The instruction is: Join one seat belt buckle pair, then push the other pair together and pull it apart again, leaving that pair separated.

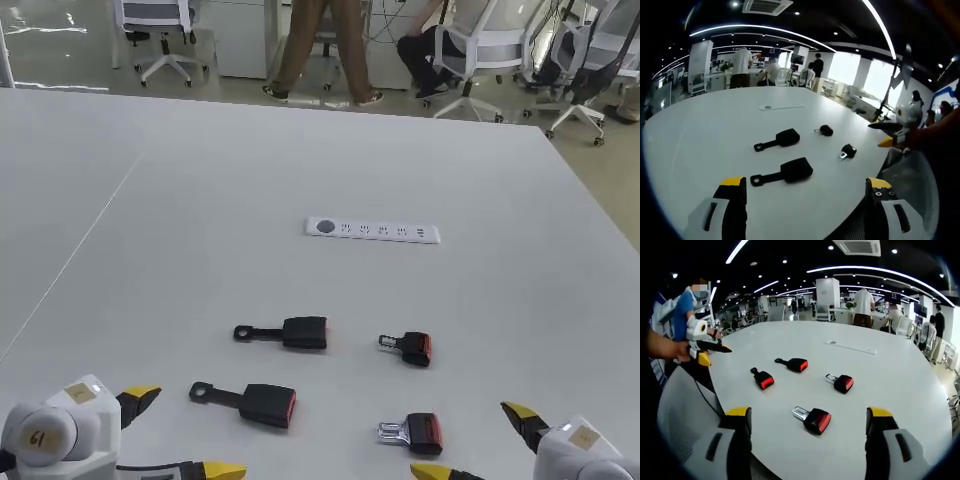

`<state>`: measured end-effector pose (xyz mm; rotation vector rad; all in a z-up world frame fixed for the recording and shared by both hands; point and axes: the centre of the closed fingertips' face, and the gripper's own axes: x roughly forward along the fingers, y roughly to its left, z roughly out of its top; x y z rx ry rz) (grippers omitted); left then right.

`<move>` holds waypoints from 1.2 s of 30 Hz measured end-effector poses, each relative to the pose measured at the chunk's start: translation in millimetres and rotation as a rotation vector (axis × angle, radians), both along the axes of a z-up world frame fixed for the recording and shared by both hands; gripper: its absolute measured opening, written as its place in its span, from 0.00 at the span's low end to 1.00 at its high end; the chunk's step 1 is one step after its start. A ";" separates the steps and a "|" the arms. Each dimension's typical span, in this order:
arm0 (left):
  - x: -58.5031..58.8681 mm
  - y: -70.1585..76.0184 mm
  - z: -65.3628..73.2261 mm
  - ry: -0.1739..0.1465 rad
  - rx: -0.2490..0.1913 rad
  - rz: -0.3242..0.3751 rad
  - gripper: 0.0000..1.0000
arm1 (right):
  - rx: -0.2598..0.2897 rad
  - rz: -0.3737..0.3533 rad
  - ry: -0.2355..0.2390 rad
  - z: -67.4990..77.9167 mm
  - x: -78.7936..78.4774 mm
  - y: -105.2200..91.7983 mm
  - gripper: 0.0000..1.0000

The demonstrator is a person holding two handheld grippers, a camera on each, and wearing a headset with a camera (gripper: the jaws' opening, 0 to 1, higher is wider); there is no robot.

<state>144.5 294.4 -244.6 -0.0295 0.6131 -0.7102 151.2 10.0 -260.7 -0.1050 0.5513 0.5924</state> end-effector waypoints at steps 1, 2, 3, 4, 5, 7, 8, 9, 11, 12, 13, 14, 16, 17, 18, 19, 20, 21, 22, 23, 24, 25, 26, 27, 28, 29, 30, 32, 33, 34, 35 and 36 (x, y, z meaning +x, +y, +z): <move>0.2 -0.1 -0.2 0.000 0.000 0.000 1.00 | 0.000 0.001 0.001 -0.2 0.1 -0.1 0.97; 0.5 -0.2 -0.4 0.001 0.000 0.000 1.00 | 0.002 0.001 0.001 0.1 0.4 -0.1 0.97; 0.8 -0.5 -0.5 0.001 -0.001 0.000 1.00 | 0.003 0.001 0.000 0.2 0.6 -0.2 0.97; 1.1 -0.8 -0.6 0.002 -0.001 -0.001 1.00 | 0.001 0.002 0.002 -0.1 0.6 -0.5 0.97; 1.3 -0.9 -0.6 0.001 0.000 -0.002 1.00 | 0.000 0.004 0.004 -0.5 0.5 -0.6 0.97; 2.1 -1.2 -0.6 0.001 -0.001 -0.002 1.00 | -0.001 0.006 0.005 -1.1 1.1 -1.1 0.97; 2.4 -1.2 -0.7 0.001 -0.002 -0.002 1.00 | 0.001 0.006 0.007 -1.2 1.1 -1.0 0.97; 2.7 -1.4 -0.4 0.000 -0.002 -0.002 1.00 | 0.001 0.007 0.009 -1.5 1.2 -0.9 0.97; 3.0 -1.8 -0.3 0.000 -0.001 -0.004 1.00 | -0.004 0.013 0.011 -2.2 1.5 -0.7 0.97; 3.2 -1.9 -0.4 0.001 -0.001 -0.004 1.00 | -0.006 0.015 0.012 -2.7 1.5 -0.5 0.96; 3.8 -1.8 -0.5 -0.002 -0.002 -0.005 1.00 | -0.006 0.017 0.014 -3.1 1.7 -0.3 0.96; 4.3 -1.9 -0.2 -0.005 -0.002 -0.006 1.00 | -0.004 0.018 0.015 -3.0 1.8 0.1 0.96; 4.9 -1.8 -0.7 -0.004 0.000 -0.007 1.00 | -0.004 0.020 0.015 -3.1 2.5 0.5 0.96; 5.3 -1.8 -1.1 -0.002 0.000 -0.007 1.00 | -0.006 0.021 0.016 -3.4 2.8 0.6 0.96; 5.7 -1.9 -1.5 -0.002 0.000 -0.008 1.00 | -0.003 0.022 0.018 -3.7 2.8 1.2 0.96; 5.7 -2.2 -1.5 -0.003 0.001 -0.009 1.00 | -0.003 0.023 0.019 -4.0 3.0 1.5 0.96; 6.0 -2.5 -1.9 -0.003 0.002 -0.012 1.00 | -0.006 0.026 0.021 -4.9 3.1 1.7 0.96; 6.2 -2.5 -2.5 -0.001 0.003 -0.012 1.00 | -0.009 0.028 0.023 -5.5 3.1 1.8 0.96; 6.7 -2.6 -3.0 -0.001 0.003 -0.014 1.00 | -0.011 0.031 0.025 -6.5 3.5 1.9 0.96; 7.1 -2.7 -3.6 -0.002 0.004 -0.015 1.00 | -0.012 0.034 0.026 -7.2 3.6 2.0 0.96; 7.5 -2.8 -4.2 -0.003 0.006 -0.018 1.00 | -0.017 0.040 0.033 -8.8 3.3 2.3 0.95; 7.3 -3.2 -5.6 0.001 0.010 -0.023 1.00 | -0.018 0.042 0.035 -9.6 3.5 2.5 0.95; 7.3 -3.4 -6.4 0.004 0.011 -0.025 1.00 | -0.018 0.045 0.037 -10.2 3.7 2.8 0.95; 8.0 -3.3 -7.4 0.005 0.014 -0.027 1.00 | -0.018 0.047 0.039 -10.8 4.1 2.9 0.95; 8.5 -3.2 -7.7 0.005 0.015 -0.027 1.00 | -0.020 0.050 0.041 -11.5 4.1 3.1 0.95; 9.1 -3.1 -7.9 0.005 0.015 -0.027 1.00 | -0.025 0.056 0.045 -12.8 4.4 3.3 0.94; 9.9 -3.1 -8.1 0.007 0.014 -0.027 1.00 | -0.028 0.061 0.046 -14.2 5.4 3.5 0.94; 11.4 -3.2 -9.2 0.007 0.018 -0.031 1.00 | -0.032 0.067 0.050 -15.8 6.7 3.9 0.94; 12.3 -3.5 -10.1 0.004 0.024 -0.036 1.00 | -0.033 0.072 0.054 -16.9 7.5 4.4 0.94; 12.9 -3.7 -11.3 0.008 0.028 -0.039 1.00 | -0.033 0.075 0.055 -17.1 8.0 4.9 0.93; 13.3 -4.3 -12.4 0.013 0.030 -0.042 1.00 | -0.035 0.079 0.057 -18.1 9.1 5.4 0.93; 14.0 -4.4 -12.9 0.012 0.031 -0.043 1.00 | -0.039 0.083 0.060 -19.3 9.6 5.5 0.92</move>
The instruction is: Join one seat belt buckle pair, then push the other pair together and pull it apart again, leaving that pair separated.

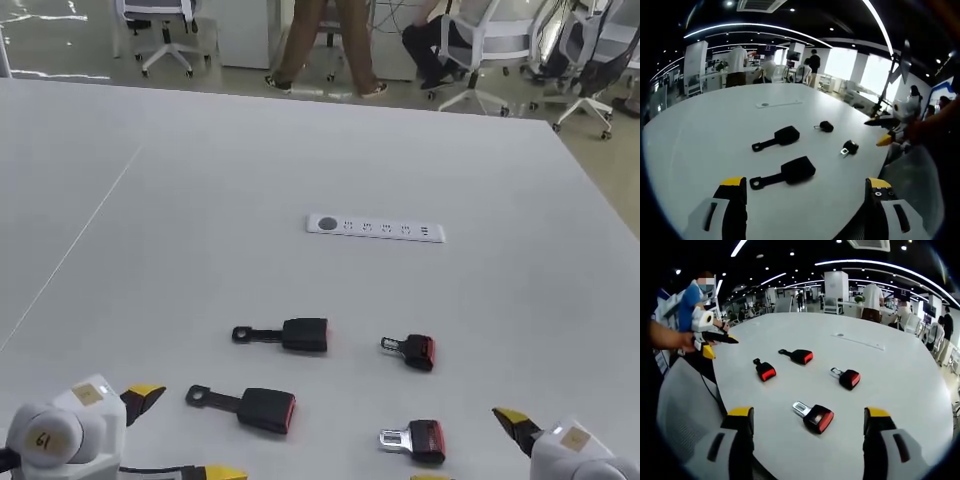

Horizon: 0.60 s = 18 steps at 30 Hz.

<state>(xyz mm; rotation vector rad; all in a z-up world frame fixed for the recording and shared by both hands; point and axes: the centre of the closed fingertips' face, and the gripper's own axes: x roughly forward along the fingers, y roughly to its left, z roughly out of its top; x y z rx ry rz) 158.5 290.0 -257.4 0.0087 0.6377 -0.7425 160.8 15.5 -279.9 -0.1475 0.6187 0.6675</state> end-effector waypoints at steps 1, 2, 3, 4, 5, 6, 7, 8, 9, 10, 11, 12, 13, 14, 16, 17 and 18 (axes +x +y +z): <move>1.0 0.1 -0.7 -0.003 0.002 -0.002 0.99 | -0.005 0.007 0.007 -1.9 0.6 0.5 0.92; 2.8 -0.3 -1.4 -0.005 0.003 -0.006 0.99 | -0.006 0.012 0.009 -2.8 1.1 1.0 0.91; 3.6 -0.7 -1.9 -0.003 0.005 -0.008 0.99 | -0.008 0.016 0.010 -3.5 1.8 1.4 0.91; 5.0 -1.1 -3.6 -0.002 0.012 -0.014 0.99 | -0.011 0.022 0.012 -4.6 2.5 1.7 0.91; 5.9 -1.1 -4.9 -0.002 0.020 -0.019 0.99 | -0.016 0.031 0.018 -6.5 3.2 2.1 0.91; 7.3 -1.6 -6.5 -0.003 0.025 -0.027 0.99 | -0.020 0.038 0.024 -7.8 3.4 2.7 0.90; 8.4 -2.1 -7.4 -0.003 0.025 -0.032 0.98 | -0.024 0.051 0.029 -9.9 3.9 3.8 0.90; 9.3 -2.6 -8.1 -0.002 0.024 -0.036 0.98 | -0.029 0.060 0.033 -12.1 4.3 4.1 0.89; 10.8 -3.2 -9.8 0.000 0.026 -0.044 0.98 | -0.042 0.074 0.040 -15.5 4.6 4.2 0.88; 11.8 -3.4 -11.4 0.002 0.030 -0.048 0.97 | -0.046 0.081 0.043 -17.1 5.1 4.6 0.88; 13.0 -3.9 -13.7 0.007 0.036 -0.057 0.97 | -0.047 0.092 0.047 -19.1 6.1 5.6 0.88; 13.7 -4.4 -14.4 0.007 0.035 -0.061 0.97 | -0.046 0.099 0.051 -20.4 6.6 6.1 0.88; 15.2 -5.4 -16.6 0.008 0.037 -0.073 0.96 | -0.049 0.110 0.058 -22.8 7.7 6.9 0.87; 16.0 -5.9 -17.7 0.008 0.041 -0.079 0.95 | -0.051 0.117 0.063 -24.1 8.4 7.3 0.87; 17.4 -8.0 -20.9 0.009 0.051 -0.101 0.94 | -0.059 0.144 0.074 -27.6 9.8 9.4 0.86; 18.4 -9.3 -23.1 0.013 0.057 -0.112 0.93 | -0.067 0.156 0.073 -28.7 10.8 9.9 0.86; 18.6 -9.6 -23.9 0.014 0.060 -0.117 0.93 | -0.071 0.168 0.077 -30.1 11.4 10.8 0.86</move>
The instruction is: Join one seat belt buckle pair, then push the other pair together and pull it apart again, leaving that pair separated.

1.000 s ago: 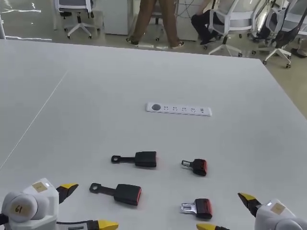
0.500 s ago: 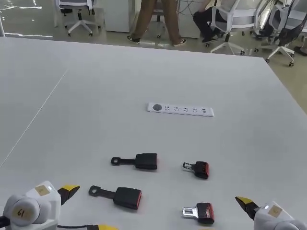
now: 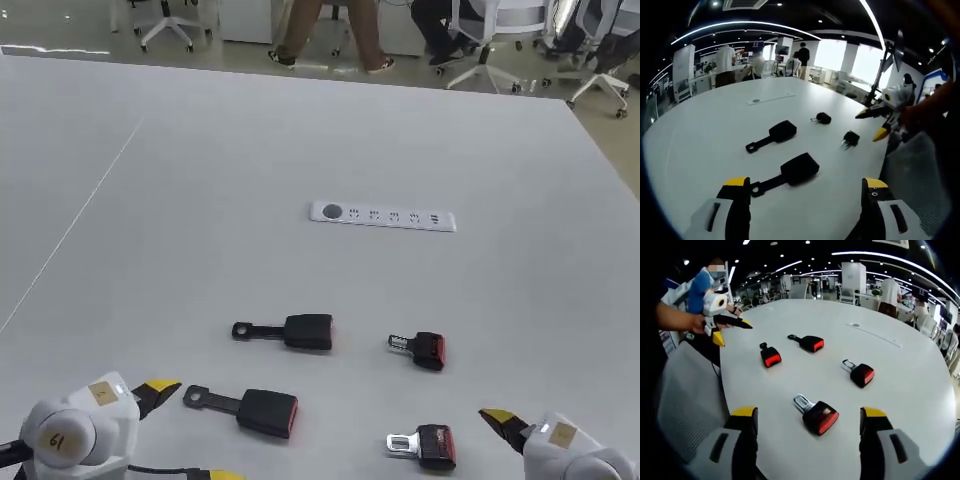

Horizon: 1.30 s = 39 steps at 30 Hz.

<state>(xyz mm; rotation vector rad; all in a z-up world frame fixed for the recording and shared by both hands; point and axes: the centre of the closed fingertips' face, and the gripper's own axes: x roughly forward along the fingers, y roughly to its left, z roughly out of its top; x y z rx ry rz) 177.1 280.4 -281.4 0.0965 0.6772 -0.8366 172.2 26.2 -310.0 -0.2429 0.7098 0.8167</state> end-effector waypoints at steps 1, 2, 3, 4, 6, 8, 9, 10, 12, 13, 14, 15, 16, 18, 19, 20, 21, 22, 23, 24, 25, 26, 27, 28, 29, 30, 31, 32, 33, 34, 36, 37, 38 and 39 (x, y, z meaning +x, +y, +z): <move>0.8 -1.2 -2.6 0.001 0.010 -0.018 0.92 | -0.001 0.020 0.011 -2.1 0.6 1.8 0.85; 1.5 -2.1 -4.1 0.000 0.016 -0.029 0.91 | -0.003 0.032 0.018 -3.8 1.1 2.4 0.84; 1.8 -3.1 -5.5 0.000 0.024 -0.042 0.90 | -0.009 0.041 0.021 -5.3 2.2 2.5 0.84; 2.4 -4.9 -7.5 0.003 0.033 -0.060 0.90 | -0.015 0.059 0.018 -6.6 3.8 3.5 0.84; 4.6 -8.5 -10.1 -0.003 0.042 -0.085 0.88 | -0.022 0.097 0.030 -10.0 3.6 5.4 0.83; 6.0 -12.4 -14.0 0.007 0.053 -0.111 0.87 | -0.030 0.121 0.043 -13.1 4.8 6.1 0.81; 7.3 -13.5 -15.8 0.006 0.056 -0.119 0.86 | -0.031 0.125 0.046 -14.1 6.0 6.1 0.81; 8.7 -15.0 -17.2 0.008 0.057 -0.125 0.86 | -0.031 0.129 0.050 -15.8 7.4 5.7 0.81; 11.0 -19.4 -19.7 0.005 0.064 -0.152 0.84 | -0.040 0.145 0.061 -18.4 8.9 5.5 0.81; 12.7 -20.3 -24.0 0.005 0.076 -0.171 0.84 | -0.044 0.157 0.063 -19.8 9.6 5.9 0.80; 13.4 -21.7 -25.8 0.002 0.082 -0.189 0.83 | -0.045 0.165 0.068 -21.1 9.7 6.4 0.80; 13.9 -23.6 -29.2 -0.002 0.095 -0.218 0.82 | -0.044 0.180 0.075 -22.4 9.5 7.5 0.80; 14.0 -24.4 -31.4 0.000 0.106 -0.235 0.81 | -0.048 0.190 0.077 -23.0 9.6 7.9 0.79; 16.3 -26.7 -38.0 0.002 0.124 -0.261 0.81 | -0.056 0.213 0.084 -26.1 10.0 8.8 0.78; 18.0 -27.4 -43.3 0.004 0.130 -0.275 0.81 | -0.060 0.221 0.090 -27.8 10.7 9.2 0.78; 18.0 -29.0 -45.3 0.003 0.137 -0.289 0.80 | -0.061 0.230 0.090 -28.5 11.4 9.5 0.76; 16.6 -30.9 -45.8 -0.001 0.144 -0.301 0.80 | -0.062 0.235 0.089 -28.7 12.0 9.6 0.74; 16.2 -32.5 -47.7 -0.004 0.151 -0.318 0.78 | -0.062 0.239 0.090 -29.4 13.4 9.5 0.72; 15.4 -33.4 -51.4 -0.003 0.176 -0.348 0.77 | -0.064 0.246 0.093 -29.9 14.7 10.0 0.72; 15.4 -33.5 -54.1 -0.003 0.194 -0.367 0.76 | -0.066 0.250 0.097 -30.2 15.0 10.4 0.72; 16.3 -35.3 -56.7 -0.005 0.212 -0.387 0.76 | -0.072 0.265 0.101 -31.8 14.9 10.8 0.72; 18.5 -37.1 -58.7 -0.013 0.221 -0.401 0.76 | -0.085 0.282 0.106 -34.2 14.7 10.5 0.72; 19.8 -38.1 -59.6 -0.017 0.224 -0.409 0.75 | -0.092 0.291 0.108 -35.6 14.8 10.2 0.71; 21.2 -38.4 -61.3 -0.020 0.228 -0.419 0.74 | -0.098 0.303 0.107 -36.7 15.1 10.2 0.71; 22.1 -38.6 -63.1 -0.019 0.231 -0.428 0.73 | -0.102 0.310 0.111 -37.8 15.2 9.8 0.71; 23.2 -39.8 -65.7 -0.018 0.237 -0.450 0.73 | -0.107 0.319 0.121 -39.0 15.5 9.1 0.70; 24.1 -39.8 -68.1 -0.019 0.249 -0.466 0.72 | -0.112 0.326 0.124 -39.6 15.7 8.5 0.69; 24.5 -38.9 -70.5 -0.021 0.271 -0.488 0.72 | -0.121 0.338 0.125 -40.4 15.5 7.4 0.68; 25.6 -38.1 -73.9 -0.030 0.304 -0.526 0.72 | -0.134 0.364 0.128 -41.4 14.3 6.2 0.67; 26.5 -38.3 -75.1 -0.043 0.321 -0.548 0.70 | -0.144 0.394 0.130 -42.4 12.7 5.6 0.66; 26.2 -41.1 -77.0 -0.039 0.330 -0.577 0.68 | -0.170 0.437 0.145 -46.8 9.0 2.5 0.66; 26.9 -42.7 -77.3 -0.039 0.330 -0.596 0.68 | -0.194 0.465 0.152 -50.0 6.9 0.5 0.65; 28.8 -41.8 -78.9 -0.042 0.342 -0.607 0.67 | -0.209 0.482 0.152 -51.7 6.0 -0.4 0.65; 31.1 -41.1 -80.9 -0.040 0.355 -0.623 0.66 | -0.216 0.498 0.157 -53.4 4.5 -0.3 0.65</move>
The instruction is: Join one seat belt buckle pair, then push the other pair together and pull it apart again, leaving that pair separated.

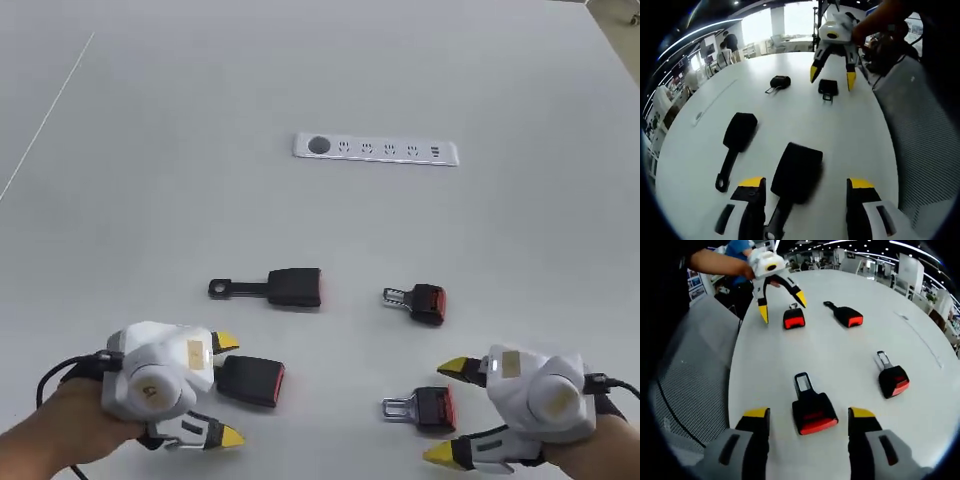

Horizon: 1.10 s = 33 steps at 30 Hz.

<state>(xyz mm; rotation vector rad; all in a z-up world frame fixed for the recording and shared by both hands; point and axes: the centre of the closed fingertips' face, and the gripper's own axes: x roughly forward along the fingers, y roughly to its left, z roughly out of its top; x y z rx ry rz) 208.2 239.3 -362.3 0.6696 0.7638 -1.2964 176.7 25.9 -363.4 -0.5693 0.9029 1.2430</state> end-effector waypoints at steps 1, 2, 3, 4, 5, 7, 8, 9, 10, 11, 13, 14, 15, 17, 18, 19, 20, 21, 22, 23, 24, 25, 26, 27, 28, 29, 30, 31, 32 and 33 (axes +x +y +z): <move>1.2 -0.8 -0.9 0.005 0.002 -0.011 0.65 | 0.000 0.004 0.005 -0.6 -0.5 0.5 0.64; 3.4 -2.8 -1.4 0.004 -0.002 -0.024 0.65 | 0.001 0.007 0.007 -0.9 -0.1 0.8 0.64; 4.1 -3.4 -1.5 0.003 -0.002 -0.028 0.65 | 0.001 0.008 0.007 -1.1 0.2 0.9 0.64; 5.9 -5.9 -1.8 0.003 0.003 -0.046 0.64 | 0.000 0.012 0.010 -2.1 1.6 1.1 0.64; 6.2 -6.3 -2.2 0.004 0.004 -0.052 0.64 | 0.000 0.014 0.012 -2.5 1.8 1.1 0.63; 8.0 -7.8 -4.3 -0.001 0.014 -0.088 0.61 | -0.002 0.021 0.019 -4.2 3.3 1.1 0.61; 8.4 -7.8 -5.4 0.002 0.020 -0.096 0.60 | -0.002 0.024 0.024 -5.1 4.1 1.0 0.61; 9.3 -7.5 -7.3 0.007 0.028 -0.107 0.59 | -0.002 0.026 0.030 -5.5 4.4 0.9 0.60; 10.6 -7.5 -8.3 0.008 0.030 -0.113 0.59 | -0.001 0.030 0.034 -5.5 4.5 1.1 0.59; 11.4 -7.3 -8.5 0.004 0.032 -0.118 0.58 | -0.002 0.037 0.035 -5.5 4.7 1.4 0.58; 13.6 -6.3 -9.6 -0.001 0.030 -0.123 0.57 | -0.007 0.049 0.037 -6.1 5.2 0.8 0.56; 13.9 -4.4 -11.1 0.001 0.035 -0.123 0.56 | -0.005 0.055 0.037 -5.7 6.2 0.5 0.55; 13.6 -2.9 -12.4 0.002 0.039 -0.126 0.55 | -0.004 0.053 0.042 -5.0 6.8 0.2 0.53; 8.8 0.5 -12.1 0.035 0.036 -0.128 0.49 | -0.007 0.058 0.049 -5.7 7.9 -1.1 0.51; 7.9 0.3 -11.6 0.037 0.026 -0.123 0.47 | -0.013 0.068 0.049 -5.6 7.3 -1.9 0.48; 8.3 0.4 -11.7 0.030 0.026 -0.130 0.47 | -0.016 0.078 0.052 -5.5 6.2 -2.5 0.45; 8.4 0.6 -11.7 0.029 0.025 -0.132 0.45 | -0.018 0.085 0.054 -5.9 5.4 -3.1 0.43; 8.9 0.3 -11.4 0.026 0.024 -0.132 0.45 | -0.018 0.089 0.055 -6.4 5.1 -3.4 0.42; 9.7 0.5 -11.1 0.029 0.023 -0.123 0.45 | -0.022 0.092 0.049 -6.3 5.0 -4.1 0.41; 10.3 0.7 -10.8 0.030 0.022 -0.117 0.43 | -0.027 0.094 0.044 -6.5 5.2 -4.7 0.38; 12.6 1.0 -10.3 0.027 0.021 -0.106 0.40 | -0.043 0.106 0.023 -7.5 6.5 -6.8 0.37; 14.8 1.7 -10.4 0.029 0.021 -0.083 0.36 | -0.038 0.098 0.030 -7.5 5.9 -4.7 0.37; 13.6 4.3 -10.9 0.043 0.030 -0.072 0.33 | -0.044 0.082 0.028 -8.0 7.4 -4.5 0.36; 14.2 2.9 -10.4 0.030 0.023 -0.094 0.33 | -0.047 0.073 0.027 -8.4 8.0 -4.0 0.35; 15.5 3.1 -9.9 0.029 0.022 -0.095 0.33 | -0.047 0.069 0.026 -8.2 8.2 -4.0 0.35; 16.4 2.7 -9.3 0.029 0.019 -0.093 0.33 | -0.047 0.059 0.027 -8.2 8.7 -3.7 0.35; 16.8 3.1 -8.9 0.028 0.013 -0.097 0.33 | -0.048 0.059 0.022 -8.2 9.1 -3.9 0.35; 16.9 3.4 -9.2 0.027 0.009 -0.098 0.33 | -0.052 0.057 0.019 -8.5 9.3 -3.5 0.35; 17.6 3.1 -9.0 0.025 0.009 -0.099 0.33 | -0.055 0.056 0.018 -8.3 9.3 -3.3 0.35; 18.2 2.9 -8.8 0.026 0.009 -0.098 0.33 | -0.059 0.051 0.020 -8.2 9.6 -3.1 0.35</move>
